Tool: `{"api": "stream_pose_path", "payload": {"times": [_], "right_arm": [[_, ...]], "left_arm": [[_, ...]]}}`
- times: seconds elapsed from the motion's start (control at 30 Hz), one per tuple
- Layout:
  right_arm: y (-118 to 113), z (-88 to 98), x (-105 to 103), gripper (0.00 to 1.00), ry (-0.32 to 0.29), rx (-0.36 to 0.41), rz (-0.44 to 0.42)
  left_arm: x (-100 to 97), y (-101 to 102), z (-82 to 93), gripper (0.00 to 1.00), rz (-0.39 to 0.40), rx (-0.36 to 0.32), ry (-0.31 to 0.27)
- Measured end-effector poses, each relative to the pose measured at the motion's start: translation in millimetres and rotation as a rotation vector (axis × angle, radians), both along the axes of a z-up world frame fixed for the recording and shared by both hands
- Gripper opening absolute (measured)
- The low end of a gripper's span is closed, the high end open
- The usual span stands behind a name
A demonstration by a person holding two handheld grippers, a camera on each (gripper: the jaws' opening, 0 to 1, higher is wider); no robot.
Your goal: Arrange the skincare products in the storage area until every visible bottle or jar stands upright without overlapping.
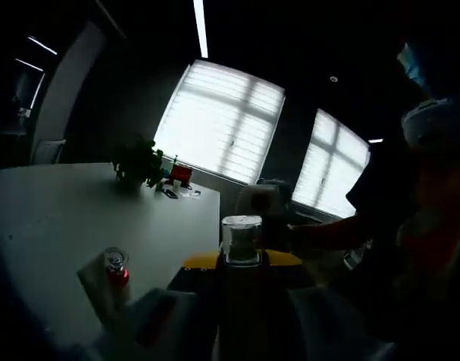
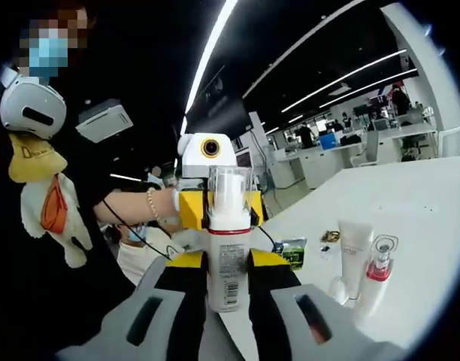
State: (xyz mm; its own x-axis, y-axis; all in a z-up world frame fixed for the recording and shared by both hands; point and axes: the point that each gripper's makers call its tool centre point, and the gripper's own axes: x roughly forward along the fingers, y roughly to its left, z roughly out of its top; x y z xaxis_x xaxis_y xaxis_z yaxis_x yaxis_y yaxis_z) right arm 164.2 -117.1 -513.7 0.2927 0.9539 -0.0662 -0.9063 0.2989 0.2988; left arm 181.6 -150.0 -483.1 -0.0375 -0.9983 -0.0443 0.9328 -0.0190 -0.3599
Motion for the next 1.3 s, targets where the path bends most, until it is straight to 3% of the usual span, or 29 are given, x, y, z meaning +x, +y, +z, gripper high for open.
{"api": "stream_pose_path", "payload": {"times": [0.73,0.93,1.0,1.1,1.2,1.3], "right_arm": [[-2.3,2.3,-1.8,0.2,0.024,0.035,-0.013],[-2.4,-2.5,3.1,0.22,-0.079,-0.045,-0.028],[-4.1,-13.1,1.5,0.24,-0.09,-0.122,-0.01],[-6.6,-27.5,-0.9,0.3,-0.073,-0.211,0.01],[-8.1,-26.6,-3.4,0.36,-0.056,-0.205,0.022],[-13.5,-25.4,-2.2,0.35,-0.057,-0.227,0.019]], "left_arm": [[-7.7,-0.4,-13.7,0.24,0.01,0.002,0.019],[-4.5,-0.4,-18.0,0.24,0.019,0.027,-0.013],[-2.9,0.3,-20.4,0.24,0.018,0.037,-0.019],[-0.5,2.6,-20.1,0.24,0.02,0.036,-0.031],[1.0,6.2,-26.1,0.24,0.015,0.074,-0.077],[-1.8,8.8,-33.0,0.24,0.0,0.106,-0.113]]}}
